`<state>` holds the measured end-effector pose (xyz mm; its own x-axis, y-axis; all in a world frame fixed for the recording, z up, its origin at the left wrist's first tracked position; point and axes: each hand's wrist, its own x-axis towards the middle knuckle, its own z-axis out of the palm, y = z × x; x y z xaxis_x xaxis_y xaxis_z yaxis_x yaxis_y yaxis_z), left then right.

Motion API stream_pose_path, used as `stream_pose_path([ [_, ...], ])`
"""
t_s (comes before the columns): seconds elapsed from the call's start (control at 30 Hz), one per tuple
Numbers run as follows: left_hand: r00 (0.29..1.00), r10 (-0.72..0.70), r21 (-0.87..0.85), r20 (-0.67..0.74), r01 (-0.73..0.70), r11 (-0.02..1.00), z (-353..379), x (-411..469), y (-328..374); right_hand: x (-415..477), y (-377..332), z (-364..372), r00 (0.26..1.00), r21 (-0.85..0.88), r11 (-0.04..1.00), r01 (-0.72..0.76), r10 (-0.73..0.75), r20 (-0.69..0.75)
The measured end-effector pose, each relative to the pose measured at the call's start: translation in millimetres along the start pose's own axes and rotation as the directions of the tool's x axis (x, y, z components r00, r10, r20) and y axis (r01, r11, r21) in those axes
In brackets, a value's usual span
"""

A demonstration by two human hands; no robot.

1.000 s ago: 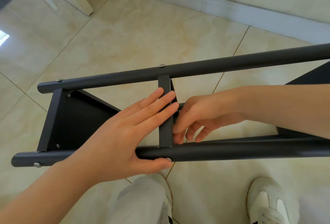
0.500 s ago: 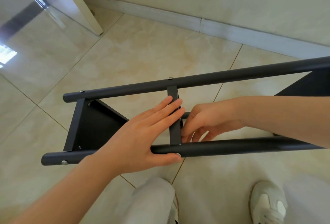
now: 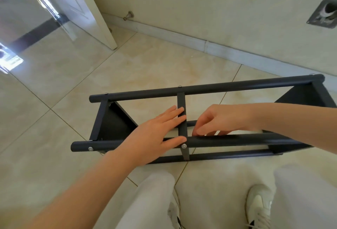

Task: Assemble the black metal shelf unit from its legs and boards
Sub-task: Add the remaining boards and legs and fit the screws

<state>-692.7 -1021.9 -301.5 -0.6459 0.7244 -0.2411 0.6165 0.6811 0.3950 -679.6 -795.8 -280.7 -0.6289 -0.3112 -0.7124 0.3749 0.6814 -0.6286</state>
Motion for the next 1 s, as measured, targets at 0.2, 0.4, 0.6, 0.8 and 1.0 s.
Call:
stream_pose_path([
  [0.2, 0.893, -0.416, -0.822, -0.172, 0.103, 0.56, 4.0, -41.1, 15.4, -18.5, -1.4, 11.1, 0.991, -0.253, 0.963, 0.096, -0.117, -0.069],
  [0.4, 0.756, -0.586, -0.95, 0.293, 0.297, -0.092, 17.8, -58.2, 10.6, -20.0, -4.6, 17.5, 0.984, -0.371, 0.922, 0.108, -0.154, -0.094],
  [0.6, 0.714, -0.513, -0.84, 0.476, 0.196, -0.507, 31.8, -59.5, 6.6, -20.5, -5.5, 22.0, 0.982, -0.456, 0.886, 0.089, -0.156, -0.111],
  [0.8, 0.682, -0.644, -0.754, 0.347, -0.205, -0.624, 31.5, -52.3, -6.3, -21.8, -4.4, 25.6, 0.981, -0.461, 0.886, 0.055, -0.134, -0.141],
  [1.0, 0.664, -0.674, -0.747, 0.325, -0.257, -0.613, 20.8, -51.6, -24.8, -30.2, -0.9, 30.2, 0.968, -0.566, 0.824, 0.042, -0.175, -0.182],
])
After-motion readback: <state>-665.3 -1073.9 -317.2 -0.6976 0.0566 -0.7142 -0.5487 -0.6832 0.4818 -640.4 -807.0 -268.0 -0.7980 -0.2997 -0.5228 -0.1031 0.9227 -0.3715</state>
